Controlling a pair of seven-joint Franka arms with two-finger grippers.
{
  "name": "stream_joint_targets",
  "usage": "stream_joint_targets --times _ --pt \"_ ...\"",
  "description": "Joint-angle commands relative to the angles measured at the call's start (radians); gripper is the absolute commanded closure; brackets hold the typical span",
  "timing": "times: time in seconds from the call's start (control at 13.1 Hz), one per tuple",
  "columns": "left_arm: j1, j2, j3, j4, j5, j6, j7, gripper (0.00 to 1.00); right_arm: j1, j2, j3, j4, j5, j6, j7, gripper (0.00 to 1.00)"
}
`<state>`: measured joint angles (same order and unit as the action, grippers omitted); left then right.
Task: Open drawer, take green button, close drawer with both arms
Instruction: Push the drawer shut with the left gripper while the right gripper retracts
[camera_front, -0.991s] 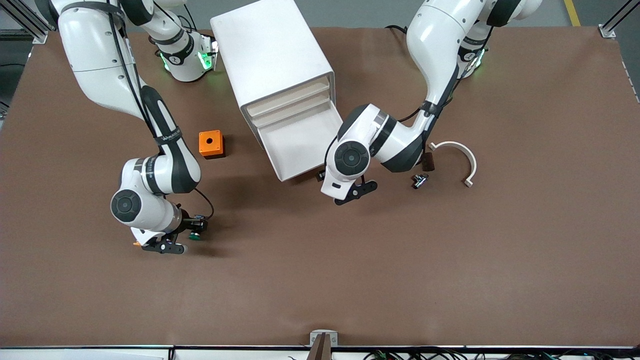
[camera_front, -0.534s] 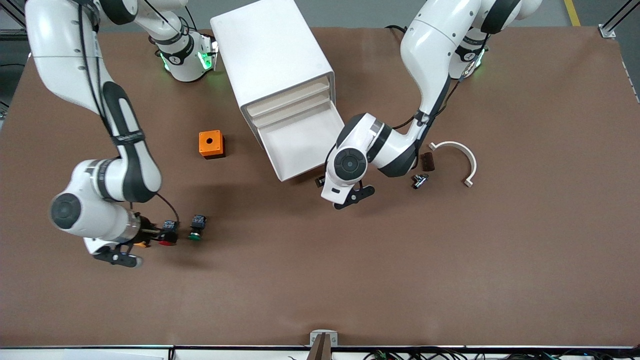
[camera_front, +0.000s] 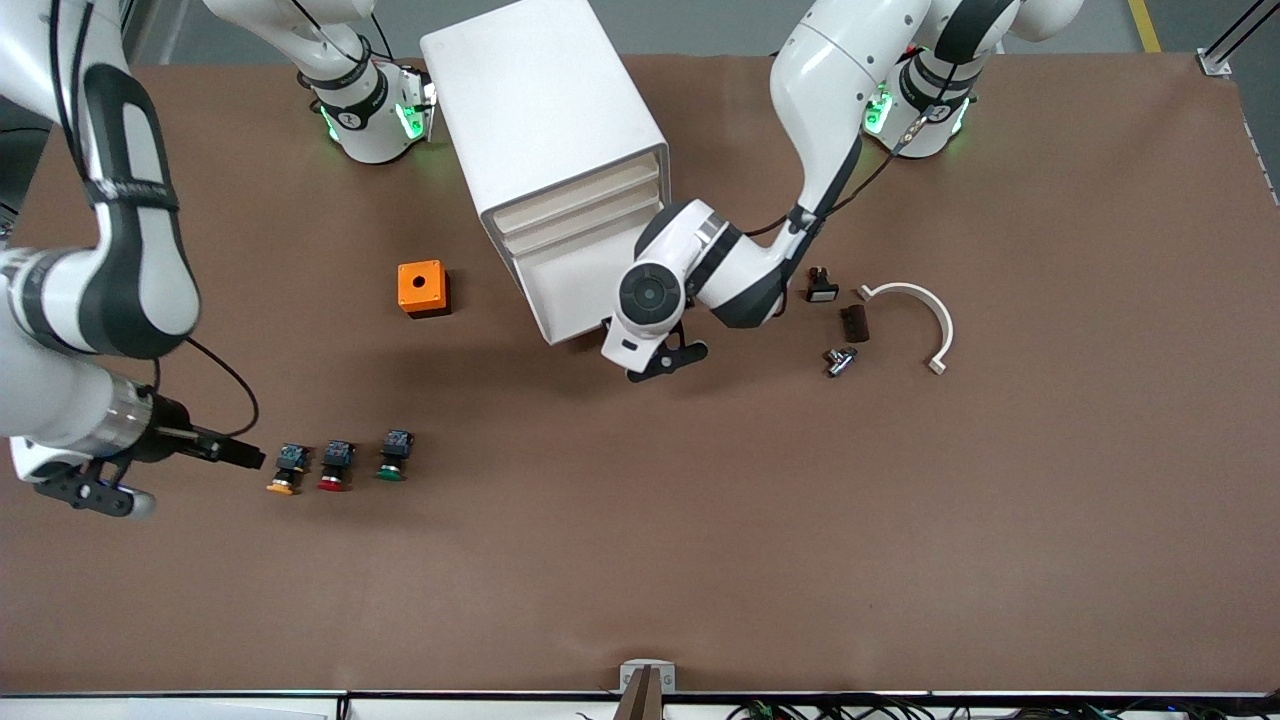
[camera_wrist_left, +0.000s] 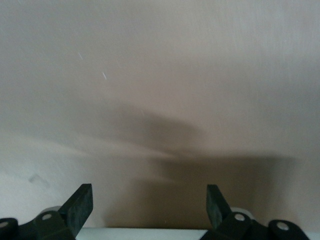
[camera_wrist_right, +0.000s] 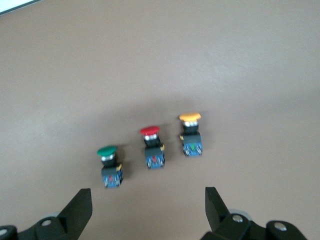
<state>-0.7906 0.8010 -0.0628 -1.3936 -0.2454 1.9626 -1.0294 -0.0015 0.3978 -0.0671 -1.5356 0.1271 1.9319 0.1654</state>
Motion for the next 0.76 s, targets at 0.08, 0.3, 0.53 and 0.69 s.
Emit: stream_joint_targets --times 0.08,0.3,0.53,0.69 --pt "-0.01 -0.022 -0.058 -0.03 0.005 -0.001 -0.046 0.0 -0.051 -0.169 0.021 -0.031 0.005 -0.122 -0.018 0.0" --pt "-0.016 -0.019 -0.098 -0.038 0.005 0.002 -0.049 0.0 -0.043 -0.246 0.021 -0.023 -0.004 -0.183 -0.053 0.0" --pt "-0.044 -0.017 -0.098 -0.036 0.005 0.007 -0.052 0.0 -0.052 -0.301 0.018 -0.009 -0.012 -0.247 -0.06 0.0" --pt "-0.056 -0.003 -0.101 -0.035 -0.011 0.021 -0.052 0.0 -0.051 -0.326 0.018 -0.006 -0.042 -0.258 -0.058 0.0"
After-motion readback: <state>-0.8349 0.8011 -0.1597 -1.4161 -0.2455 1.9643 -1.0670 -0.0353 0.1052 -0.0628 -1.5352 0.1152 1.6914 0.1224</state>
